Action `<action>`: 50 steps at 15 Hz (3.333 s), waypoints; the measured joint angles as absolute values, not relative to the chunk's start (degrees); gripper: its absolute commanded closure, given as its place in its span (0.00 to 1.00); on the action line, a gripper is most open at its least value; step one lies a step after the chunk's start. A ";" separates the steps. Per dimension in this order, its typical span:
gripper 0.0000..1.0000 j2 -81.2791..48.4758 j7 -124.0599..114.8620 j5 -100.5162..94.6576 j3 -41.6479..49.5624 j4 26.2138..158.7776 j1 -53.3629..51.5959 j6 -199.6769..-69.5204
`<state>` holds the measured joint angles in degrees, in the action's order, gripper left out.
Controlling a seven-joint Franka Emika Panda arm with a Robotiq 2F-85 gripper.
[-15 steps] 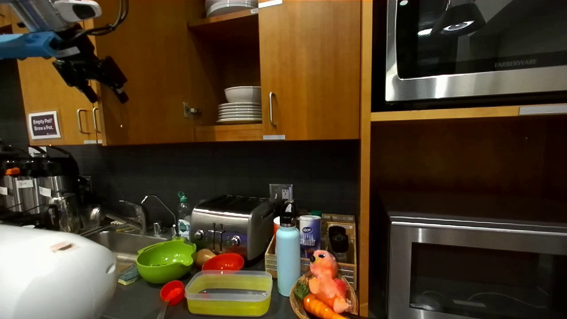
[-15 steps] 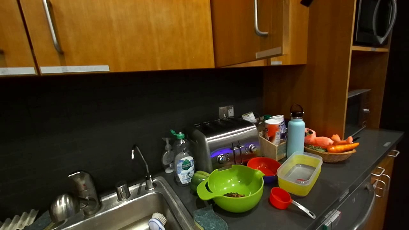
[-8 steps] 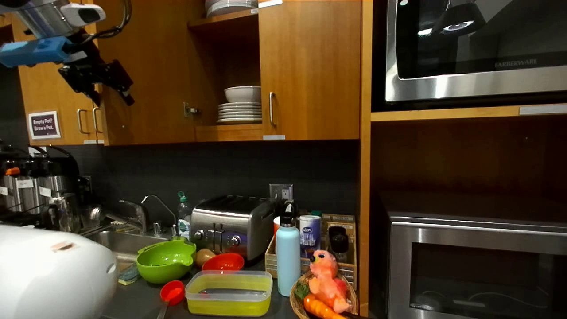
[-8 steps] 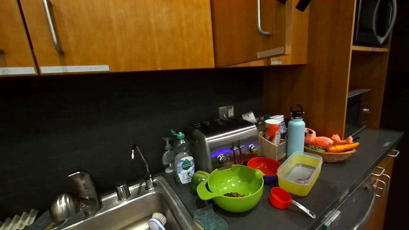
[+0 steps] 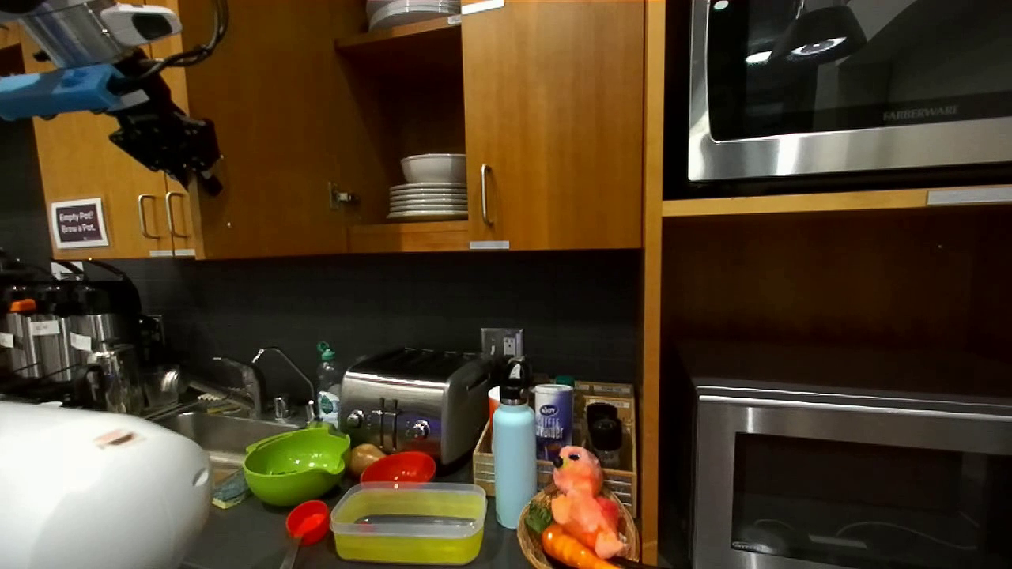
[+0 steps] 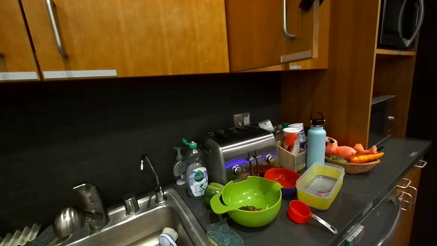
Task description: Close the top left cabinet door
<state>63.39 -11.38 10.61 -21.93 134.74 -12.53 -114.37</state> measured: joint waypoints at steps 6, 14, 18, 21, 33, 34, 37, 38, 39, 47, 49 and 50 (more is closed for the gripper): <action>0.94 65.18 -11.50 7.85 -20.86 136.19 -12.38 -114.24; 0.94 66.09 -8.77 7.25 -17.20 137.22 -12.43 -113.41; 0.94 66.13 -5.97 7.27 -14.91 137.45 -12.48 -112.87; 0.94 66.00 -3.59 7.32 -13.07 137.54 -12.66 -112.53; 0.94 63.42 7.37 7.48 -5.07 136.30 -14.05 -110.58; 0.94 62.93 8.38 7.49 -4.33 135.91 -14.18 -110.16; 0.94 61.59 11.06 7.59 -2.53 134.83 -14.41 -109.08; 0.94 61.18 11.85 7.62 -2.08 134.48 -14.44 -108.73; 0.94 60.80 12.49 7.66 -1.70 134.15 -14.44 -108.41; 0.51 58.58 15.36 7.66 0.07 132.15 -14.35 -106.52; 0.49 58.12 15.70 7.61 0.32 131.76 -14.31 -106.21; 0.44 57.88 15.36 6.91 0.35 131.35 -13.85 -106.24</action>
<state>57.88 15.36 6.91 0.35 131.35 -13.85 -106.24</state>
